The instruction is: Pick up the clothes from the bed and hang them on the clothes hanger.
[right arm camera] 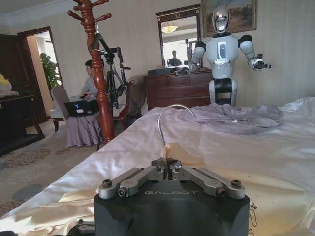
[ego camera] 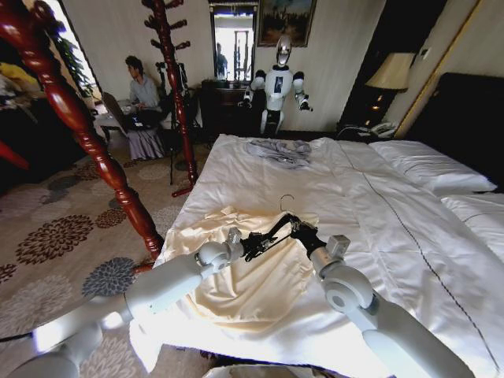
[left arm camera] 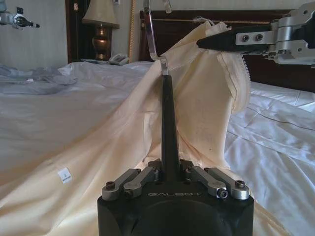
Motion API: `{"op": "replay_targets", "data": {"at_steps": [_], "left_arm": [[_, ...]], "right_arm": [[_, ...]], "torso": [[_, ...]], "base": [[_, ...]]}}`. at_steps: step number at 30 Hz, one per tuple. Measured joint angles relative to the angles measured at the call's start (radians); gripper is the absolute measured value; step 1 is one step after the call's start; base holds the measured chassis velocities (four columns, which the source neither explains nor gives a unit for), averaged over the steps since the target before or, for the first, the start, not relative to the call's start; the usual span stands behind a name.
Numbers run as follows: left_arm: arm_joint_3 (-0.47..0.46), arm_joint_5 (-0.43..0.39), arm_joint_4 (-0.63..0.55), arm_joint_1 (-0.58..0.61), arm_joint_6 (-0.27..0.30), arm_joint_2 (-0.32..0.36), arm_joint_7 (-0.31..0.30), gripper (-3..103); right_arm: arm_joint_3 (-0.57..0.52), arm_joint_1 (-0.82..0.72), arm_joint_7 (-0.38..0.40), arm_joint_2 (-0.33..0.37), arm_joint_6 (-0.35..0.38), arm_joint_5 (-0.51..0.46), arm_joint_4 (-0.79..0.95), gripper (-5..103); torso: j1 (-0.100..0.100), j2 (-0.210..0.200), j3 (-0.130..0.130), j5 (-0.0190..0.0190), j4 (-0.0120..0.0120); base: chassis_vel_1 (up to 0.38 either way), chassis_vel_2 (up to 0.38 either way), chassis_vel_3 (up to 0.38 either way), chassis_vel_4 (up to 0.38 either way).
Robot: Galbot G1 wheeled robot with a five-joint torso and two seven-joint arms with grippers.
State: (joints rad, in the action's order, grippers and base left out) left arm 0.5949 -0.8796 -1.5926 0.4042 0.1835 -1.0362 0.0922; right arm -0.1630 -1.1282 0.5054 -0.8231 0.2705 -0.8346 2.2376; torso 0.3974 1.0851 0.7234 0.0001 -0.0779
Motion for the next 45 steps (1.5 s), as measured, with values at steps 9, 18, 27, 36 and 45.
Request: {"op": "replay_targets", "data": {"at_steps": [9,18,27,36,45], "left_arm": [[-0.045,-0.002,0.040,0.013,-0.001,-0.021,0.008,17],[-0.050,-0.011,0.035,0.006,-0.008,-0.024,0.009,17],[-0.065,-0.011,-0.015,0.038,-0.018,0.003,0.007,17],[-0.058,-0.016,-0.045,0.013,-0.026,0.005,0.005,17],[-0.050,-0.014,-0.054,0.008,-0.033,-0.002,0.005,17]], "right_arm": [[-0.031,-0.006,0.001,0.001,0.020,-0.123,0.037,27],[-0.095,-0.033,0.008,0.014,-0.033,-0.084,0.040,61],[-0.227,-0.099,0.014,0.049,-0.100,0.184,-0.168,97],[-0.173,-0.035,-0.081,0.074,-0.173,0.465,-0.346,100],[-0.140,-0.042,-0.175,0.097,-0.245,0.683,-0.403,100]], "torso": [[0.000,0.000,0.000,0.0000,0.0001],[0.000,0.000,0.000,0.0000,0.0000],[0.000,0.000,0.000,0.0001,-0.0001],[0.000,0.000,0.000,0.0001,0.0003],[0.000,0.000,0.000,0.0000,0.0000]], "base": [[0.000,0.000,0.000,0.000],[0.000,0.000,0.000,0.000],[0.000,0.000,0.000,0.000],[0.000,0.000,0.000,0.000],[0.000,0.000,0.000,0.000]]}}
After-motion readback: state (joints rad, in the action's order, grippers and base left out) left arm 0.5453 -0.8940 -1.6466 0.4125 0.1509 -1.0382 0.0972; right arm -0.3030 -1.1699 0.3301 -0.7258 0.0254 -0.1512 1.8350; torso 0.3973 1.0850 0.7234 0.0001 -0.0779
